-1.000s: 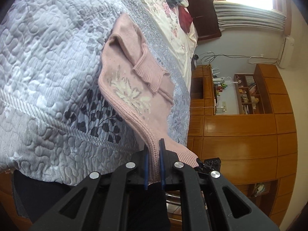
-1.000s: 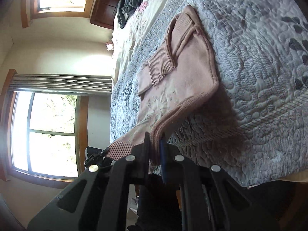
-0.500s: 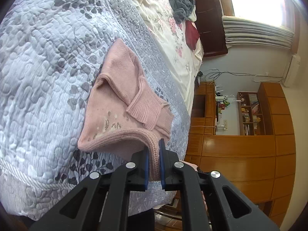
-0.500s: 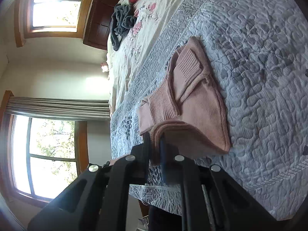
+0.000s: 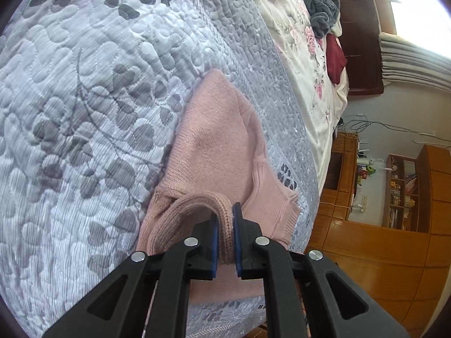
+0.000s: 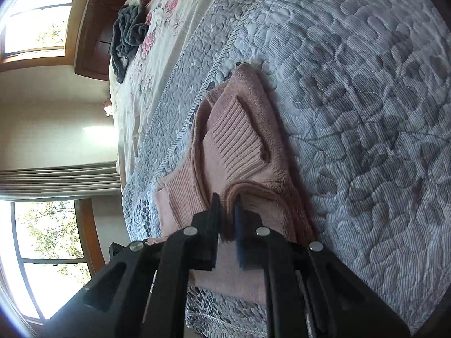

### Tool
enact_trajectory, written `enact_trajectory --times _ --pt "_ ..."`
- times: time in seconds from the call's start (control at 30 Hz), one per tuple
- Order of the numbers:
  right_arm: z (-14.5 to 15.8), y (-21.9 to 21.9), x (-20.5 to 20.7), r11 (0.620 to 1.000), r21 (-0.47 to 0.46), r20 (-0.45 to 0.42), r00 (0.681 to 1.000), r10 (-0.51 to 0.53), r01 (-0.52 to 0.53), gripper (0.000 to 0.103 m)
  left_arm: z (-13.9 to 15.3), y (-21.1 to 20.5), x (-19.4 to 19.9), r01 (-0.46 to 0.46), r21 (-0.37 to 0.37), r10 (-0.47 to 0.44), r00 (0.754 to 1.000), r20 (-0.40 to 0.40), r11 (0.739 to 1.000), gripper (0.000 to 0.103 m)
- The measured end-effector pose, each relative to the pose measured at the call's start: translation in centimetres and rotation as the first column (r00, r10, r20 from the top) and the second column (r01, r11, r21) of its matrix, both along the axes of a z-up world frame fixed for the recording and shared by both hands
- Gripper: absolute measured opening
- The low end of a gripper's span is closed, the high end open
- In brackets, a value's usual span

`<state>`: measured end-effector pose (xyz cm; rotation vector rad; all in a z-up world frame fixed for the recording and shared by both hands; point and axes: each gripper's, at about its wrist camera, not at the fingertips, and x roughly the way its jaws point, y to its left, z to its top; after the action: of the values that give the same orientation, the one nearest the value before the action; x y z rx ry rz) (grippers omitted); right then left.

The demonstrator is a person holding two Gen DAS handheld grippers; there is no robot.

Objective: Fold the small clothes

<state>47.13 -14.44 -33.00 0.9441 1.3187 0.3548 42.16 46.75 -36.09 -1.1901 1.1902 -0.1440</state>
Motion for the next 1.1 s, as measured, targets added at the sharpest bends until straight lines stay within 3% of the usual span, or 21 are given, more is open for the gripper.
enact_trajectory --times 0.1,0.2,0.3,0.4,0.53,0.77,1.0,1.03,1.1 --pt "-1.4 0.1 1.1 1.0 0.018 -0.012 1.0 -0.014 0.015 0.014 -0.9 0.3 0.8 -0.019 -0.023 0.019 1.0 0.012 1.0 0.01" --pt "-1.3 0.4 1.8 1.0 0.015 -0.01 1.0 0.011 -0.01 0.022 0.1 0.0 1.4 0.005 -0.011 -0.004 0.997 0.071 1.0 0.02" --pt "0.5 0.9 2.1 0.997 -0.038 0.045 0.997 0.064 -0.063 0.031 1.9 -0.7 1.5 0.06 0.073 -0.069 0.989 0.13 0.996 0.028" --pt "2.5 1.6 2.2 0.986 -0.115 0.11 0.985 0.132 -0.119 0.032 3.7 -1.2 1.6 0.092 0.193 -0.126 0.977 0.174 0.977 0.038" --pt "3.7 2.5 2.1 0.961 -0.221 0.161 0.966 0.203 -0.165 0.032 4.1 -1.1 2.3 0.116 0.262 -0.164 0.972 0.171 0.958 0.048" --pt "2.0 4.0 3.1 0.91 -0.35 0.166 0.941 0.295 -0.224 0.032 2.9 -2.9 3.3 0.233 0.396 -0.295 0.95 0.103 0.888 0.048" --pt "-0.8 4.4 4.2 0.91 -0.347 0.139 0.947 0.29 -0.227 0.032 1.3 -3.9 4.1 0.266 0.42 -0.324 0.943 0.073 0.868 0.048" --pt "-0.9 4.6 4.2 0.909 -0.347 0.142 0.945 0.293 -0.23 0.032 1.2 -3.8 4.0 0.255 0.409 -0.315 0.945 0.085 0.876 0.047" --pt "-0.7 5.1 3.9 0.901 -0.364 0.16 0.937 0.31 -0.237 0.023 0.8 -3.6 3.9 0.244 0.376 -0.302 0.947 0.104 0.894 0.022"
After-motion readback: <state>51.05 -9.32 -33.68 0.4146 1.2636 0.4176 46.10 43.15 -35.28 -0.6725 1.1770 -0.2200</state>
